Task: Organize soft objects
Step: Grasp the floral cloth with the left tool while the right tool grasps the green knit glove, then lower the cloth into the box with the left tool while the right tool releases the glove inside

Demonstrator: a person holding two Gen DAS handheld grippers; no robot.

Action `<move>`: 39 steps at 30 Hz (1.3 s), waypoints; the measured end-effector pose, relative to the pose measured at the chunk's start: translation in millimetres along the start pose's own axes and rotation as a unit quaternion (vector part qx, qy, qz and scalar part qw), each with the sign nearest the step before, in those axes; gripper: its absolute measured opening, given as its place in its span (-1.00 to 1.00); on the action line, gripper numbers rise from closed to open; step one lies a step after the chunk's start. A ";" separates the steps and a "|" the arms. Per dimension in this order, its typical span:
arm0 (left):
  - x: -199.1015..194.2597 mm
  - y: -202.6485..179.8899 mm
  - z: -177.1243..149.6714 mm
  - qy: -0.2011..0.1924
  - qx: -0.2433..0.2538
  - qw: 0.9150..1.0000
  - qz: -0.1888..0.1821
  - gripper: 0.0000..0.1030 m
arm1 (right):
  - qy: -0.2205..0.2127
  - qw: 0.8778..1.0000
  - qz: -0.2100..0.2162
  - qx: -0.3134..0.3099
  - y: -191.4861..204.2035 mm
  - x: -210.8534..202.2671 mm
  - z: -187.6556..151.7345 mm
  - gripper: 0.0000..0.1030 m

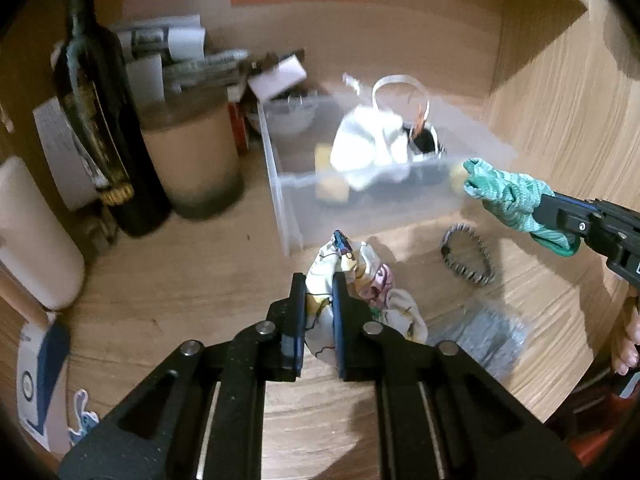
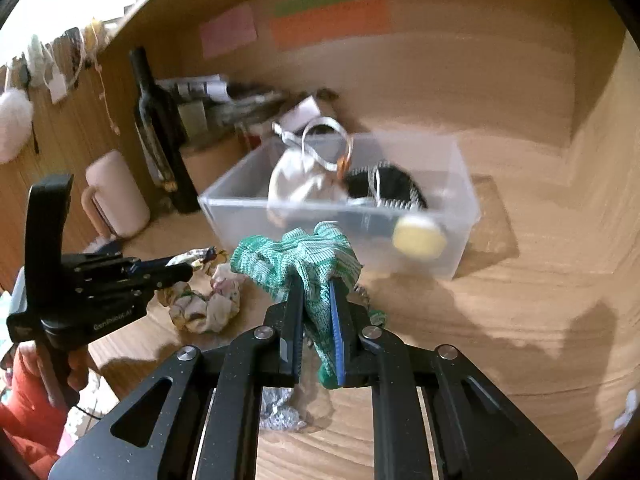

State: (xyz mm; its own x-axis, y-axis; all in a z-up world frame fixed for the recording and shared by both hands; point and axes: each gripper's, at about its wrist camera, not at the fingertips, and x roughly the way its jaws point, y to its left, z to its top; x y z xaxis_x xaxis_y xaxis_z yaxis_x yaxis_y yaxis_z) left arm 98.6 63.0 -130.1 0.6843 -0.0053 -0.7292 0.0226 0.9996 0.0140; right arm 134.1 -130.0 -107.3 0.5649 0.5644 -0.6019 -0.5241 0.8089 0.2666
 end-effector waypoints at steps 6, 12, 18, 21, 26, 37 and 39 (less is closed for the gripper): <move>-21.4 0.1 22.9 -0.048 0.004 0.999 0.005 -0.78 | -0.033 0.999 -0.010 -0.001 -4.8 -16.0 11.5 -0.79; -35.5 1.4 45.4 -0.093 -0.002 0.996 0.013 -0.78 | -0.064 0.998 -0.018 0.000 -9.9 -27.5 24.9 -0.79; -32.9 2.5 66.5 -0.118 -0.008 0.993 0.025 -0.78 | -0.093 0.995 -0.026 -0.004 -9.1 -27.3 42.8 -0.79; -24.4 3.2 75.5 -0.121 -0.010 0.992 0.030 -0.78 | -0.099 0.994 -0.033 -0.009 -6.3 -20.7 51.1 -0.79; -3.7 5.4 87.5 -0.112 -0.020 0.993 0.036 -0.78 | -0.096 0.995 -0.035 -0.010 -5.5 -3.9 62.7 -0.79; 48.2 10.3 95.0 -0.059 -0.034 0.997 0.037 -0.78 | -0.050 0.998 -0.039 -0.014 -9.6 48.2 75.1 -0.79; 56.1 8.0 94.8 -0.050 -0.028 0.998 0.037 -0.78 | -0.040 0.998 -0.042 -0.018 -9.5 56.9 74.4 -0.79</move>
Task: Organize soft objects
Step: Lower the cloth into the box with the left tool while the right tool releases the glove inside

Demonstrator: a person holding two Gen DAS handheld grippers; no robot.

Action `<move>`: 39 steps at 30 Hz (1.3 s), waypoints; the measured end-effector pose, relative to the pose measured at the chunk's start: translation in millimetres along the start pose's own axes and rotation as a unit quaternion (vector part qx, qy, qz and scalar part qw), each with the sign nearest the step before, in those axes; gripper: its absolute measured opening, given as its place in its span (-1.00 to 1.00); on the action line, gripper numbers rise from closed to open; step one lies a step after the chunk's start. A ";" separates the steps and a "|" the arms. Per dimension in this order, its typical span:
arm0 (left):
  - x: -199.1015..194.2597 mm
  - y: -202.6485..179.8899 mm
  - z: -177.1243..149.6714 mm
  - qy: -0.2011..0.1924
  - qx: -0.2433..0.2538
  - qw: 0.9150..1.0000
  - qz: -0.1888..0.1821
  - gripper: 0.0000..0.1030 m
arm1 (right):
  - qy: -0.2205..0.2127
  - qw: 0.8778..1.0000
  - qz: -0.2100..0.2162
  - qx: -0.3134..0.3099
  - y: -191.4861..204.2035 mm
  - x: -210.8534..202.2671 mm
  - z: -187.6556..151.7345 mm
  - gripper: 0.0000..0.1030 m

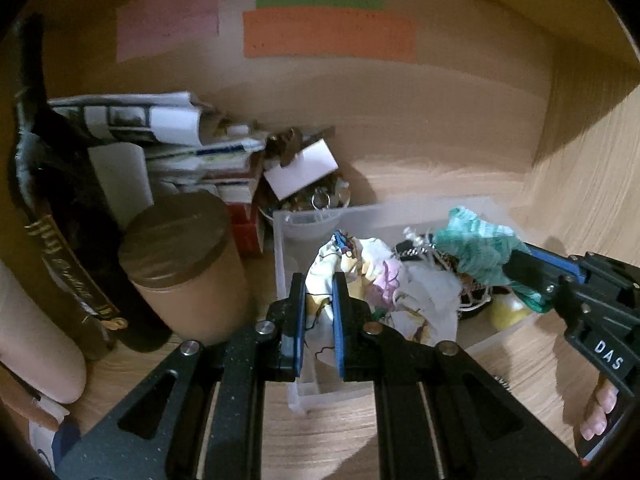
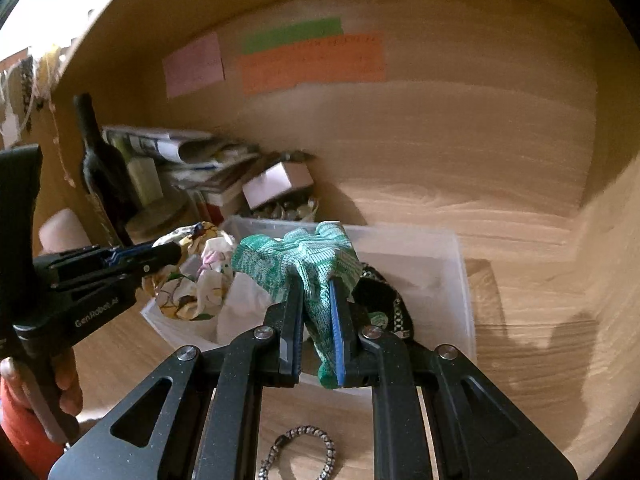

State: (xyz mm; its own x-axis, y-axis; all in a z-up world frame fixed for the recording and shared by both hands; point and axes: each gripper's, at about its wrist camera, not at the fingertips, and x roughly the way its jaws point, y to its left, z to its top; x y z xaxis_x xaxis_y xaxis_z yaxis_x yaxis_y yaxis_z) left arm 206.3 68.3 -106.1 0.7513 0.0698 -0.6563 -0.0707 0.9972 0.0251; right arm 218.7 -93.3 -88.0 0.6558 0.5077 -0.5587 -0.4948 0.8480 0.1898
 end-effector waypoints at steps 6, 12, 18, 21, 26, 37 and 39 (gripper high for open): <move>15.9 -10.9 -4.4 0.019 0.024 1.000 0.003 -0.78 | 0.036 0.999 -0.008 -0.009 -1.5 25.3 -6.6 -0.79; 25.2 -15.4 -4.1 0.038 0.036 0.999 0.001 -0.78 | 0.059 0.998 -0.015 -0.012 -4.6 37.3 -9.4 -0.79; 23.5 -14.9 -4.1 0.041 0.039 0.998 -0.005 -0.47 | 0.067 0.997 -0.023 -0.015 -4.4 42.0 -12.3 -0.75; 15.0 -14.4 -6.2 0.035 0.038 0.999 -0.006 -0.19 | 0.068 0.997 -0.029 -0.018 -3.9 40.9 -13.0 -0.59; 5.3 -12.6 -8.5 0.030 0.034 0.999 -0.009 -0.05 | 0.060 0.998 -0.030 -0.018 -4.6 37.5 -12.7 -0.14; -40.5 -9.1 -9.5 -0.012 0.023 0.999 -0.019 0.78 | 0.024 0.999 -0.027 -0.034 2.3 3.6 -10.9 0.43; -50.5 -8.8 -10.4 -0.021 0.018 0.999 -0.019 0.93 | 0.015 0.999 -0.025 -0.036 2.3 -5.7 -10.9 0.45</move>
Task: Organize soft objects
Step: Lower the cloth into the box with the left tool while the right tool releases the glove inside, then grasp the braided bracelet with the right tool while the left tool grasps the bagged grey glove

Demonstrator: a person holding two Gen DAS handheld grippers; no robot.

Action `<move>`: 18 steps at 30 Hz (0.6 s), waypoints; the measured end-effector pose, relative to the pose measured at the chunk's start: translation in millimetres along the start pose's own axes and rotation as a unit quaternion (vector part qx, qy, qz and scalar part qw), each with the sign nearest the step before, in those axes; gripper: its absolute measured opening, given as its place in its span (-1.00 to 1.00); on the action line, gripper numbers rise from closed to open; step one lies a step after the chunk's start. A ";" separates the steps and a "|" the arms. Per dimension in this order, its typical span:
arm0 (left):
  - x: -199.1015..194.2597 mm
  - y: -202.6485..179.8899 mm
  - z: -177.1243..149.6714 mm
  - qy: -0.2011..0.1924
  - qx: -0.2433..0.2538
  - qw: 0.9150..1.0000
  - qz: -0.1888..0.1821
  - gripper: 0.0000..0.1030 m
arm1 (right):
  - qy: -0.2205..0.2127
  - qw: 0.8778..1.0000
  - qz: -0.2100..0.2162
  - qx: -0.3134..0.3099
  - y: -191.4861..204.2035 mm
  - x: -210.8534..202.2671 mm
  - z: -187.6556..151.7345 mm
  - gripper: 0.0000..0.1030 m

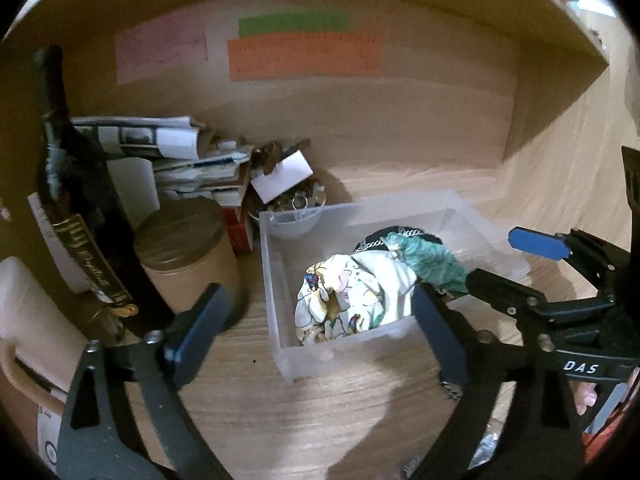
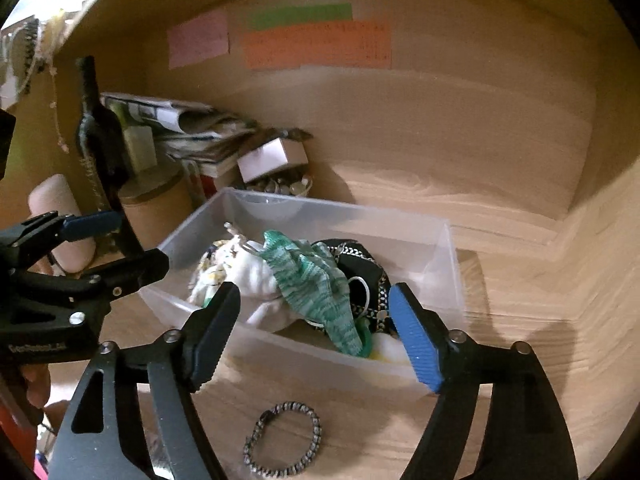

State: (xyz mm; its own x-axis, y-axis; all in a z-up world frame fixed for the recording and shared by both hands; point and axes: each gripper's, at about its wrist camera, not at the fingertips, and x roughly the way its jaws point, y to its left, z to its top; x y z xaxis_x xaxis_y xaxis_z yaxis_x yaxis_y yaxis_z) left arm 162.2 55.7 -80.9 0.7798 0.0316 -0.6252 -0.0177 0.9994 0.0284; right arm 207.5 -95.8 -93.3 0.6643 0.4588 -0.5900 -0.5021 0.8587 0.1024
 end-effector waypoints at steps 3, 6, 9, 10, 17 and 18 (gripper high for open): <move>-12.7 -1.9 -2.2 -0.007 -0.001 1.000 -0.001 0.97 | -0.012 1.000 0.006 0.001 -2.4 -16.2 -2.2 0.64; -22.0 -5.8 -7.2 -0.007 0.007 1.000 -0.003 0.98 | -0.025 1.000 0.005 0.000 -1.4 -31.0 -7.3 0.67; -27.6 -10.6 -16.5 -0.003 0.013 1.000 -0.007 0.99 | -0.024 1.000 0.006 -0.006 -0.3 -39.7 -15.4 0.67; -27.9 -11.7 -19.3 -0.001 0.014 1.000 -0.008 0.99 | -0.021 1.000 0.006 -0.009 0.5 -40.8 -18.9 0.67; -16.2 -15.4 -38.4 0.028 0.019 0.999 -0.008 1.00 | 0.032 0.999 0.009 -0.022 8.5 -24.8 -49.2 0.67; -14.3 -15.5 -42.2 0.033 0.017 0.999 -0.008 1.00 | 0.041 0.999 0.012 -0.022 9.0 -21.7 -53.1 0.67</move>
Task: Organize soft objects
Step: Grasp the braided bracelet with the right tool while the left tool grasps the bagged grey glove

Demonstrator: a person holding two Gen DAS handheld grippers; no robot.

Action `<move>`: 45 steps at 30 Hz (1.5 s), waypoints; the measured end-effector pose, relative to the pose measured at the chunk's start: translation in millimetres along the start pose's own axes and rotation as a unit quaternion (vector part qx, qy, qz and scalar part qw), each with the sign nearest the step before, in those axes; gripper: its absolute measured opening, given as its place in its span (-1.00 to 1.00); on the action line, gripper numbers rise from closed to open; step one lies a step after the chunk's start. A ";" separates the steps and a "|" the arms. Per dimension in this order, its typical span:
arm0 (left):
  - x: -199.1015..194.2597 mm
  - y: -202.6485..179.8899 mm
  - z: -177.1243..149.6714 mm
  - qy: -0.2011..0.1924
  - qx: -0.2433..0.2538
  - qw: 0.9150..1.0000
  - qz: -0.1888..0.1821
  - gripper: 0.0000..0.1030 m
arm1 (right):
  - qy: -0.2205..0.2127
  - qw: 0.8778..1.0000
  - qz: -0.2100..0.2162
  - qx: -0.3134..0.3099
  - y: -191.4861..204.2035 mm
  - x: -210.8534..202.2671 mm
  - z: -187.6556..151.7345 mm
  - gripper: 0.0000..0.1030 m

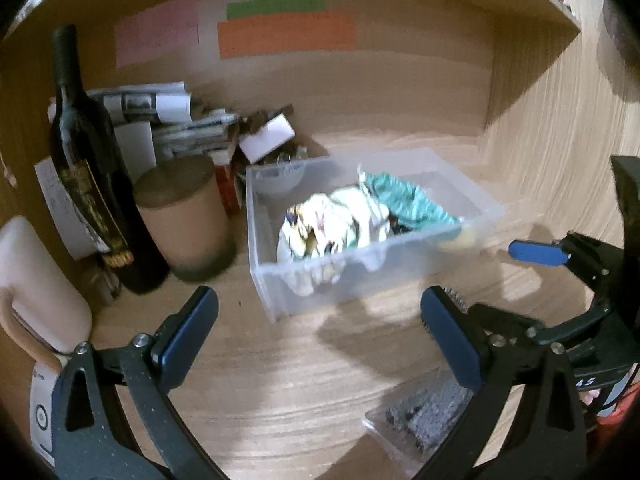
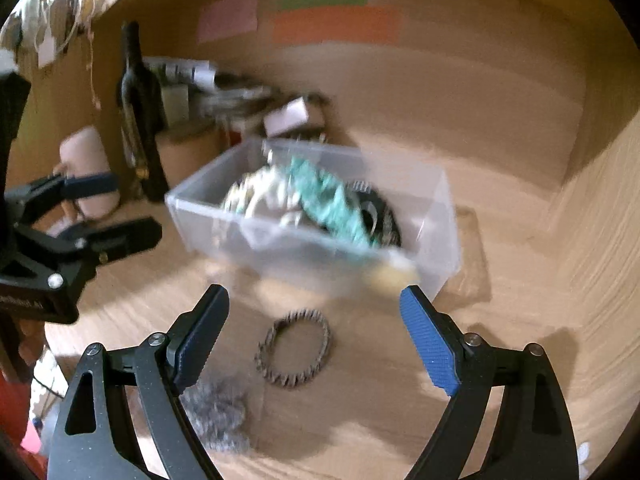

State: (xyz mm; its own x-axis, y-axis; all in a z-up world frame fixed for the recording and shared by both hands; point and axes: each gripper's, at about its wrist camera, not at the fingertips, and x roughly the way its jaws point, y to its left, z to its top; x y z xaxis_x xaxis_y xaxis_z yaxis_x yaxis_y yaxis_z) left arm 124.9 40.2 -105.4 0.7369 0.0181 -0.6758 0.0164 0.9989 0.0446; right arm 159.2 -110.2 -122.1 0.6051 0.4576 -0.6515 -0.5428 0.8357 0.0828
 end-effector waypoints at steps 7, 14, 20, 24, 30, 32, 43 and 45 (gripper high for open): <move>16.7 5.2 -22.7 0.046 -0.014 0.999 -0.010 1.00 | 0.080 0.996 0.029 0.009 0.0 35.1 -21.4 0.63; 24.2 5.6 -40.0 0.076 -0.025 0.997 -0.016 1.00 | 0.108 0.994 0.022 0.001 2.9 48.4 -28.2 0.11; 19.6 -6.1 -47.7 0.086 -0.023 0.996 -0.029 1.00 | 0.104 0.995 0.001 -0.011 2.4 42.2 -31.8 -0.48; 15.9 -20.1 -52.6 0.090 -0.014 0.995 -0.041 1.00 | 0.099 0.995 -0.007 -0.013 0.5 35.8 -37.0 -0.81; 15.6 -38.9 -58.2 0.102 0.001 0.993 -0.059 1.00 | 0.079 0.997 -0.009 0.007 -8.2 16.1 -41.7 -0.84; 14.0 -45.5 -61.0 0.104 0.005 0.992 -0.066 1.00 | 0.066 0.998 -0.006 0.017 -10.7 5.1 -42.7 -0.84; 15.6 -70.8 -82.2 0.119 0.012 0.989 -0.085 0.99 | 0.029 0.999 -0.004 0.040 -4.4 -34.3 -55.6 -0.84; 17.4 -69.9 -82.7 0.114 0.012 0.989 -0.090 0.82 | 0.024 0.999 -0.005 0.045 -3.5 -38.9 -57.3 -0.84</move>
State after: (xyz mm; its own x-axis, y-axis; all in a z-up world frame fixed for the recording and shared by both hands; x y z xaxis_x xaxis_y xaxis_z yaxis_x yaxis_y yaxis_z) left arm 80.7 -25.7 -181.1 0.5489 -0.1488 -0.8226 0.1517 0.9854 -0.0770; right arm 104.3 -148.3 -140.2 0.5799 0.4359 -0.6883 -0.4806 0.8652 0.1430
